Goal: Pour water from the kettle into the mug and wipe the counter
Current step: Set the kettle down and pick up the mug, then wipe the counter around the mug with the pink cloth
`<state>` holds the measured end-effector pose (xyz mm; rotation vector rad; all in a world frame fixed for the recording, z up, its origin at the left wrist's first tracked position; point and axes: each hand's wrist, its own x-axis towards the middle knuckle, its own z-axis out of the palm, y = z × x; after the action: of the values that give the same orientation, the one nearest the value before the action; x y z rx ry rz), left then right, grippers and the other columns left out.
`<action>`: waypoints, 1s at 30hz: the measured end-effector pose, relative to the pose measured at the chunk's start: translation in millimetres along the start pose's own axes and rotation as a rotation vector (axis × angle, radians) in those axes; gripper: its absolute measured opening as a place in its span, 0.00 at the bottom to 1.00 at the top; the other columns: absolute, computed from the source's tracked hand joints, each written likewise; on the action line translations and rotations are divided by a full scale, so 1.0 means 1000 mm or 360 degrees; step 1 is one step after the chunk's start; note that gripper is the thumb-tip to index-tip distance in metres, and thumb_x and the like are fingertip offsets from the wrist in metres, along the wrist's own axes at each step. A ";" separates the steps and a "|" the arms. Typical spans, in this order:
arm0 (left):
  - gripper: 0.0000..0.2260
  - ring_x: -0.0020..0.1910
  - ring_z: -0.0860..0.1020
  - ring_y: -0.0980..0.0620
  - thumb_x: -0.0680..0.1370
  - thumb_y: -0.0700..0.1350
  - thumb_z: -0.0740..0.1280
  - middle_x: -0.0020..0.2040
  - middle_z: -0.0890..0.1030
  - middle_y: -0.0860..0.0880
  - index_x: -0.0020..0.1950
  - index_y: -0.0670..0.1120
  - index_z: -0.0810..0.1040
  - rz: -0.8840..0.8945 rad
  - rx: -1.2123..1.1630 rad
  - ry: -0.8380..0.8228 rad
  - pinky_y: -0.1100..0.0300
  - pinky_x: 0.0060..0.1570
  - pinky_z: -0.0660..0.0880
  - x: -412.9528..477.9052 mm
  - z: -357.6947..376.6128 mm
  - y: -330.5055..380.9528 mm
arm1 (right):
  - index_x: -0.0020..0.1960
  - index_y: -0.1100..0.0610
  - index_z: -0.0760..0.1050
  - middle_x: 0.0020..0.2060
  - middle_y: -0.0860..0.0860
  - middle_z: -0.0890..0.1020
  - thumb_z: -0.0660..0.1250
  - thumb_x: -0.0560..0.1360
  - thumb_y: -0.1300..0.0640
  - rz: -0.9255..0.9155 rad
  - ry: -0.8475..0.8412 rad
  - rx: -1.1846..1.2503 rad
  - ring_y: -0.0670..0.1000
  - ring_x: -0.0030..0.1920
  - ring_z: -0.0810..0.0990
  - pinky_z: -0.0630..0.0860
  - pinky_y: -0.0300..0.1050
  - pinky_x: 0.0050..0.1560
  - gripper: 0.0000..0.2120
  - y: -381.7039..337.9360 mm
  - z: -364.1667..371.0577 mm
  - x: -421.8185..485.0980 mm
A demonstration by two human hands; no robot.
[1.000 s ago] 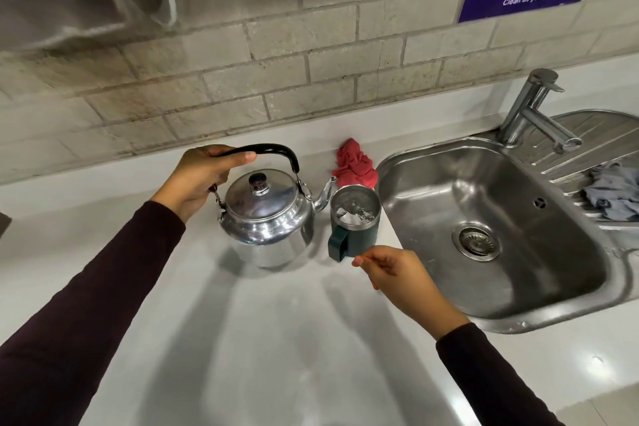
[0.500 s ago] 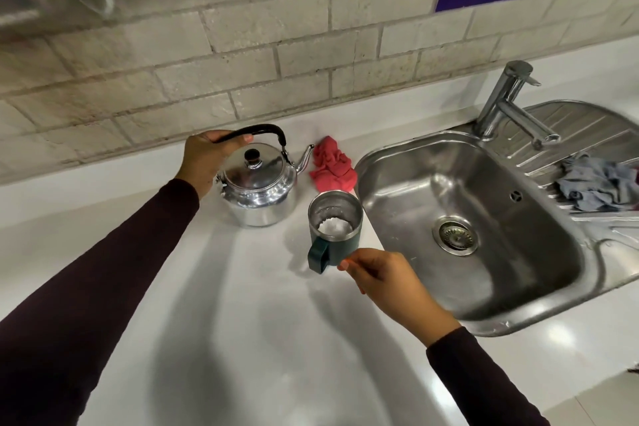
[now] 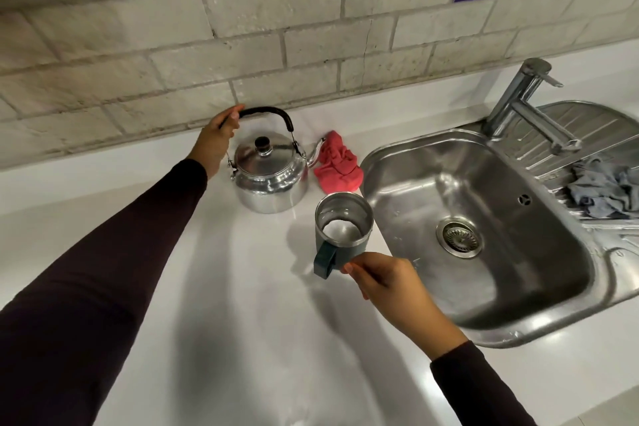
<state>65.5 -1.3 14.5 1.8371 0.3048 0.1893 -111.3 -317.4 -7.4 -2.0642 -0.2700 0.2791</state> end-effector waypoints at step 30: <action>0.09 0.41 0.78 0.69 0.77 0.49 0.63 0.41 0.83 0.60 0.41 0.59 0.81 -0.0344 -0.0273 0.0039 0.80 0.40 0.69 -0.244 0.102 -0.034 | 0.52 0.64 0.77 0.55 0.62 0.77 0.64 0.73 0.61 -0.0191 -0.0305 -0.0832 0.61 0.58 0.74 0.69 0.47 0.58 0.10 0.014 -0.008 0.236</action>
<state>-141.5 -160.1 -40.9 1.6204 0.4868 0.0853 115.8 -258.5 -35.6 -2.5243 -0.6365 0.3616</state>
